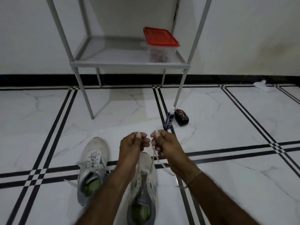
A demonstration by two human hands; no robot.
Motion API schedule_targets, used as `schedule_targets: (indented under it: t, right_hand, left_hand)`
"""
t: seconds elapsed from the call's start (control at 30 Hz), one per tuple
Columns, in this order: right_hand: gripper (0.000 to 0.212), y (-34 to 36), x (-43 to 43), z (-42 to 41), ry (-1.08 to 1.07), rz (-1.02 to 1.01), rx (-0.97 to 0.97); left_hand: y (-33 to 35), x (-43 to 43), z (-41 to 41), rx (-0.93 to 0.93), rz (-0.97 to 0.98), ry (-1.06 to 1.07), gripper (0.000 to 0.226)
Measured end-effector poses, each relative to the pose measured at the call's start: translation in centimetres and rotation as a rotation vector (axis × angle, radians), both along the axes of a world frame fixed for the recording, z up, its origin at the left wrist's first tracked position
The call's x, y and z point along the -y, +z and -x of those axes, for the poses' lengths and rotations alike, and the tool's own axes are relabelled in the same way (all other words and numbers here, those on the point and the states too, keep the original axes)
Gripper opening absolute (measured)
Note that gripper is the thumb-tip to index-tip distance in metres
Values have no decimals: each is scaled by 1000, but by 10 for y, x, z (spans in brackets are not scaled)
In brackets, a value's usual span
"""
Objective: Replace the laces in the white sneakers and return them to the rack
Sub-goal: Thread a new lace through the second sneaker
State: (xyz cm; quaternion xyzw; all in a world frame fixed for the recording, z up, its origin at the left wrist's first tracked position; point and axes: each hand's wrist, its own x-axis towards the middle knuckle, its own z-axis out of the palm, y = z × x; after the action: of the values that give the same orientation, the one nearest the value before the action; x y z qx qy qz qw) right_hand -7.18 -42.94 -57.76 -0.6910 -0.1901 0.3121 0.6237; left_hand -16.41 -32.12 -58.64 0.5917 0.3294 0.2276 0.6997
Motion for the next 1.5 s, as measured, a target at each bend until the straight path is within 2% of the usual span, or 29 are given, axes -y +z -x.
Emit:
schedule_targets:
  t: [0.23, 0.5, 0.67, 1.07, 1.5]
  right_hand:
    - [23, 99, -17, -18, -1, -185, 139]
    - [24, 176, -27, -18, -18, -295, 316]
    - [22, 214, -34, -16, -48, -404, 354]
    - [18, 273, -37, -16, -96, -528, 473]
    - [16, 303, -46, -20, -49, -584, 460]
  left_hand:
    - [101, -15, -17, 190, -89, -46, 26]
    - [187, -18, -24, 328, -187, -6, 22]
    - [226, -15, -26, 451, -213, 1, 24]
    - [281, -20, -29, 567, -275, 65, 12]
    - [308, -38, -35, 540, -327, 89, 10]
